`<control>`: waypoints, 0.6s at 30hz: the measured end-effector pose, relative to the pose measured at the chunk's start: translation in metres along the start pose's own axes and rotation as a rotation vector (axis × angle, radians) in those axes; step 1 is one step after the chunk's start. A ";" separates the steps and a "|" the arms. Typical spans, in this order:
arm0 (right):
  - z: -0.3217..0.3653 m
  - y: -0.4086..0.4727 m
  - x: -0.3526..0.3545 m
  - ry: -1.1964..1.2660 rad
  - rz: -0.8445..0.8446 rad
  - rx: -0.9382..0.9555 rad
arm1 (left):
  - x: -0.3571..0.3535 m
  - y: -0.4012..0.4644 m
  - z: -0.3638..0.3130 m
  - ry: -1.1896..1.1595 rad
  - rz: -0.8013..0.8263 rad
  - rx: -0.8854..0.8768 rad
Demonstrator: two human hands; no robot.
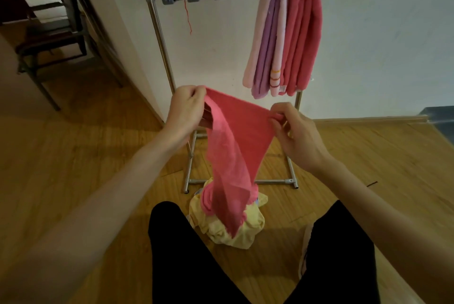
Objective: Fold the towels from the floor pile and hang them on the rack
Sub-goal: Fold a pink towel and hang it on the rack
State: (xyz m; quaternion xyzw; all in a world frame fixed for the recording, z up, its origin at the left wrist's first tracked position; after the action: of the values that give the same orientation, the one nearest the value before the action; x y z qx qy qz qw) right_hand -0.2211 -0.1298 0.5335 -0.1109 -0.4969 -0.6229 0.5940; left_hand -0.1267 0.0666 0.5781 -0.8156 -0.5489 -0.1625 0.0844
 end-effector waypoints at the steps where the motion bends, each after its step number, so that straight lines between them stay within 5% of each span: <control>1: 0.004 -0.001 -0.001 -0.038 -0.022 0.044 | 0.001 -0.001 0.001 -0.005 -0.009 0.007; 8: 0.026 -0.008 -0.040 -0.138 0.133 0.173 | -0.005 -0.013 -0.006 -0.301 0.069 0.076; 12: 0.028 -0.003 -0.055 0.020 0.213 0.070 | -0.007 -0.020 -0.009 -0.361 0.115 0.103; 18: 0.024 0.008 -0.048 0.079 0.075 -0.130 | -0.003 -0.024 -0.018 -0.433 0.196 0.096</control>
State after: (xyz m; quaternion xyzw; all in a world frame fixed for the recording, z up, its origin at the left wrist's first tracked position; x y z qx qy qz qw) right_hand -0.2121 -0.0802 0.5142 -0.1433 -0.4270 -0.6350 0.6276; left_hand -0.1526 0.0680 0.5926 -0.8757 -0.4797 0.0512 0.0189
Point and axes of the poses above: each hand's wrist, its own y-axis towards the middle knuckle, its own x-axis out of the back of the hand, z = x × y, the point moved 4 cm from there along y, towards the middle knuckle, and after that the axes turned 14 degrees about z, right-handed, at the moved point
